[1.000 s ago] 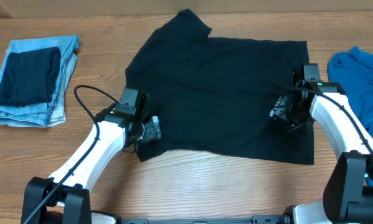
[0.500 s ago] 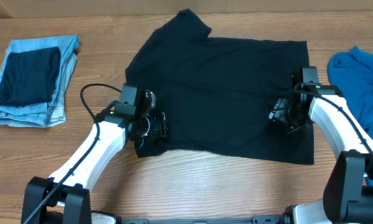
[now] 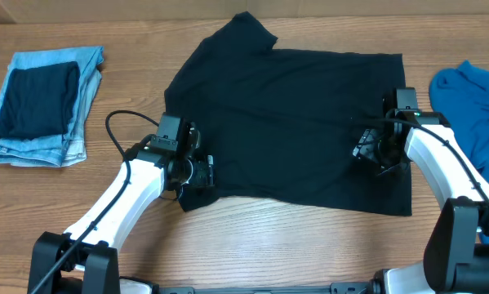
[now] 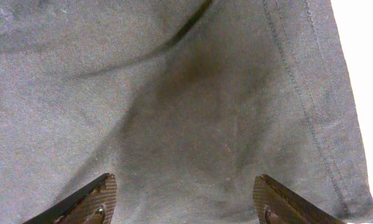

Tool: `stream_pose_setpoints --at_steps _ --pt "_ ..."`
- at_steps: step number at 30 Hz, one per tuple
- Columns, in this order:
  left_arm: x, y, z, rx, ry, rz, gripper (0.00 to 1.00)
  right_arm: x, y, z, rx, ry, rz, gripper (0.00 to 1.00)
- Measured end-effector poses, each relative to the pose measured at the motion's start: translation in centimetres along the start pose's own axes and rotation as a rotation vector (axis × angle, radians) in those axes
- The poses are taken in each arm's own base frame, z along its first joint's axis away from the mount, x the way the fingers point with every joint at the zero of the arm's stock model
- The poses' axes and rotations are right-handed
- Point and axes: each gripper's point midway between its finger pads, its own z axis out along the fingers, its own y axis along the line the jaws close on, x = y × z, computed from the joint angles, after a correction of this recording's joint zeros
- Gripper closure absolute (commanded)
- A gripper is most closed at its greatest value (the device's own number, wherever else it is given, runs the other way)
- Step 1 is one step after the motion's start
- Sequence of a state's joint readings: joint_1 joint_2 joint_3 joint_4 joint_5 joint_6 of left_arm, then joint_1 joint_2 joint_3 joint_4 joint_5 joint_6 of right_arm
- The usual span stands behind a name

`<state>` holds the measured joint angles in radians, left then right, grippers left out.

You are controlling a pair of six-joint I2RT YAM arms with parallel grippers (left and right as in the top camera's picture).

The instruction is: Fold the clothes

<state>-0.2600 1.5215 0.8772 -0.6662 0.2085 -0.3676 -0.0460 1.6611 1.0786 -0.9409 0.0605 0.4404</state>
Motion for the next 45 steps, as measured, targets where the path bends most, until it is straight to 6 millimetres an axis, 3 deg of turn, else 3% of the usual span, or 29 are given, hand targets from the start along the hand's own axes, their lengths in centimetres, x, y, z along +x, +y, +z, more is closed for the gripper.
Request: stream_pose_setpoints --at_steps 11,19,45 --pt "-0.1 1.3 0.0 -0.076 -0.015 -0.024 0.21 0.0 0.0 0.0 0.0 0.0 0.0 0.26" --pt "0.6 1.9 0.4 -0.089 -0.003 -0.051 0.21 0.0 0.0 0.0 0.0 0.0 0.0 0.26" --pt "0.0 2.8 0.3 -0.141 -0.037 -0.082 0.21 0.0 0.0 0.0 0.0 0.0 0.0 0.26"
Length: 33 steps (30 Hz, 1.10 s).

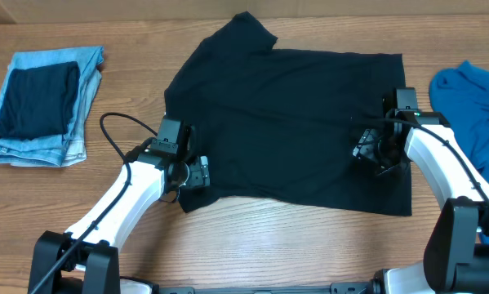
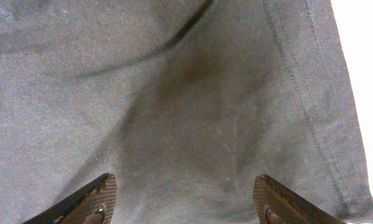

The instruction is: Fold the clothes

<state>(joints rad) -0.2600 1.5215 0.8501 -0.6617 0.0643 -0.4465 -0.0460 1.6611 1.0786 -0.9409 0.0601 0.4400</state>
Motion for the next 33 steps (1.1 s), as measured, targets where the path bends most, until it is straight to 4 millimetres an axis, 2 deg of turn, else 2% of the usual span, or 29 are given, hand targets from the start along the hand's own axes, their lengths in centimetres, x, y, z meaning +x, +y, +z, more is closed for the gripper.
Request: stream_pose_setpoints --at_steps 15,19,24,27,28,29,30,31,32,33 --pt "-0.2 -0.4 0.0 0.022 -0.004 0.001 0.21 -0.1 0.1 0.0 -0.003 -0.005 0.001 0.26" --pt "-0.1 -0.6 0.7 0.028 0.011 0.0 0.22 -0.1 0.0 0.0 -0.002 -0.005 0.001 0.26" --pt "0.0 -0.9 0.9 0.044 0.018 0.005 0.38 -0.1 0.1 0.0 -0.003 -0.005 0.001 0.26" --pt "0.6 -0.9 0.7 0.046 0.052 0.022 0.52 -0.1 0.1 0.0 -0.002 -0.005 0.001 0.27" --pt "0.7 -0.9 0.5 0.047 0.061 0.029 0.61 -0.1 0.1 0.0 -0.002 -0.004 0.0 0.37" --pt "0.5 -1.1 0.2 0.051 0.065 0.032 0.71 -0.1 0.0 0.0 -0.002 -0.004 0.0 0.57" --pt "0.3 -1.3 -0.1 0.055 0.061 0.034 0.76 -0.1 0.0 0.0 -0.001 -0.003 -0.006 0.7" --pt "0.2 -1.4 -0.4 0.057 0.065 0.037 0.89 0.0 0.0 0.0 0.001 0.001 -0.002 0.96" --pt "0.0 -1.6 -0.8 0.059 0.067 0.056 0.96 0.3 -0.2 0.0 0.008 0.011 -0.003 0.96" --pt "0.0 -1.6 -1.0 0.057 0.074 0.06 0.96 0.3 -0.2 0.0 0.008 0.012 0.002 0.96"
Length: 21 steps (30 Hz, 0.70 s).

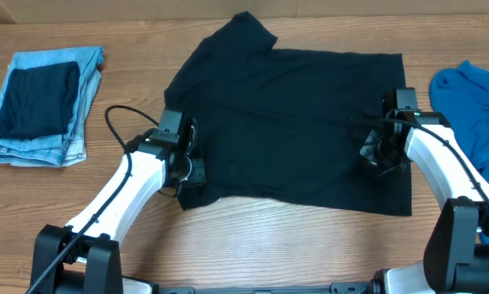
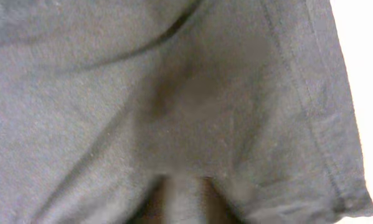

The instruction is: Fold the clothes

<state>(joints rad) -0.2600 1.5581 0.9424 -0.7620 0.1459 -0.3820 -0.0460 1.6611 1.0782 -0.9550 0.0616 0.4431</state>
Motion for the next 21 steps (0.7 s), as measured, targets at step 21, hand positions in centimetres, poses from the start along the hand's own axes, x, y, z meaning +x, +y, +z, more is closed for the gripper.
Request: stream_pose_setpoints --at_steps 21 --pt "6.0 -1.8 -0.2 -0.009 0.21 0.147 0.96 2.1 -5.5 3.6 0.094 0.045 0.31 0.96"
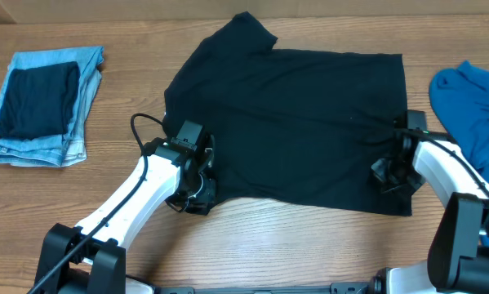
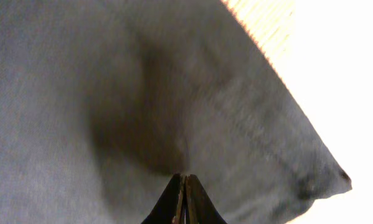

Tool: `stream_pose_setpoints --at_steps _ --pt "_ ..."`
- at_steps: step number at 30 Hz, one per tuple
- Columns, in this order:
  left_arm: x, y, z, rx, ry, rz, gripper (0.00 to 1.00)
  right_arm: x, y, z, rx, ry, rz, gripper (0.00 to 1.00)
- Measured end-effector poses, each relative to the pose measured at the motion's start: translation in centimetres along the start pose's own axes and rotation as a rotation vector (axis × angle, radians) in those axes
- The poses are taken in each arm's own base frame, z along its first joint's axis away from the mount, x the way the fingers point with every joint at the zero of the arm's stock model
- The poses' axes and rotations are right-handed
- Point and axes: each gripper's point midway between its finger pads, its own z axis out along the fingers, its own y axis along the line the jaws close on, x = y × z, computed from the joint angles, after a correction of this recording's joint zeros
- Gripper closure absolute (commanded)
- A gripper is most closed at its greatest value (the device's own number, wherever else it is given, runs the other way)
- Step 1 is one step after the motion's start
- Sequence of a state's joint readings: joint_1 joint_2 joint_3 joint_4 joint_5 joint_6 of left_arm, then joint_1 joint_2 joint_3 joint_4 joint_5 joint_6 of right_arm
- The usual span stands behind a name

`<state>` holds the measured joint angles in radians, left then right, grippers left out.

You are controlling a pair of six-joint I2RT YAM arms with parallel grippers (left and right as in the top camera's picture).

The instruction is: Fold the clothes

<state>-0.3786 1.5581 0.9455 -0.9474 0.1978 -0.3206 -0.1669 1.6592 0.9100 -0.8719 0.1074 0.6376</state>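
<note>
A black T-shirt point(image 1: 293, 122) lies spread flat on the wooden table point(image 1: 268, 245), its collar end to the left. At the shirt's near-right corner, my right gripper point(image 1: 384, 175) is shut on a pinch of the cloth. In the right wrist view the gripper point(image 2: 184, 177) has its fingertips pressed together, with grey-looking shirt fabric point(image 2: 111, 74) rising into a fold at them. My left gripper point(image 1: 202, 194) rests on the near-left corner of the shirt. Its jaws are hidden under the wrist.
A folded pile of jeans with a dark garment on top point(image 1: 40, 106) sits at the far left. A crumpled blue garment point(image 1: 473, 106) lies at the right edge, close to my right arm.
My right gripper has shifted toward the shirt's near-right corner, still shut on the cloth. My left gripper has moved nearer to the front edge of the shirt's left corner.
My right gripper first stood open on the cloth by the right hem, and the left one hovered at the near-left corner. Later the left had shifted slightly. Then the right fingers were shut on the fabric. Now both sit closer to the near corners.
</note>
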Motion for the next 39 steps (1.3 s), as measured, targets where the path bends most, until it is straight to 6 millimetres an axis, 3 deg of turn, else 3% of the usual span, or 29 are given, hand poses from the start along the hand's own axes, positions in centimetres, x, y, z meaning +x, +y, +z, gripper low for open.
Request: stream_pose_setpoints --at_steps 5,7,13,19,30,39 --pt "-0.5 -0.2 0.0 0.008 -0.022 0.016 0.96 0.4 0.1 0.7 -0.126 0.09 -0.01 0.96" --pt "-0.6 -0.2 0.0 0.009 -0.025 0.017 0.96 1.2 -1.8 0.8 -0.069 0.141 0.049 0.96" --pt "-0.6 -0.2 0.0 0.008 -0.025 0.036 0.95 1.1 -6.3 1.5 -0.04 0.175 0.257 0.96" --pt "0.2 0.1 0.0 -0.002 0.009 0.035 0.96 0.6 -8.8 1.8 -0.125 0.194 0.444 0.96" --pt "4.0 1.5 -0.4 -0.061 0.163 0.014 0.96 0.4 -8.8 1.8 -0.144 0.191 0.459 0.96" --pt "5.5 1.4 -0.6 -0.072 0.222 -0.017 0.96 0.4 -8.7 1.8 -0.148 0.191 0.463 0.96"
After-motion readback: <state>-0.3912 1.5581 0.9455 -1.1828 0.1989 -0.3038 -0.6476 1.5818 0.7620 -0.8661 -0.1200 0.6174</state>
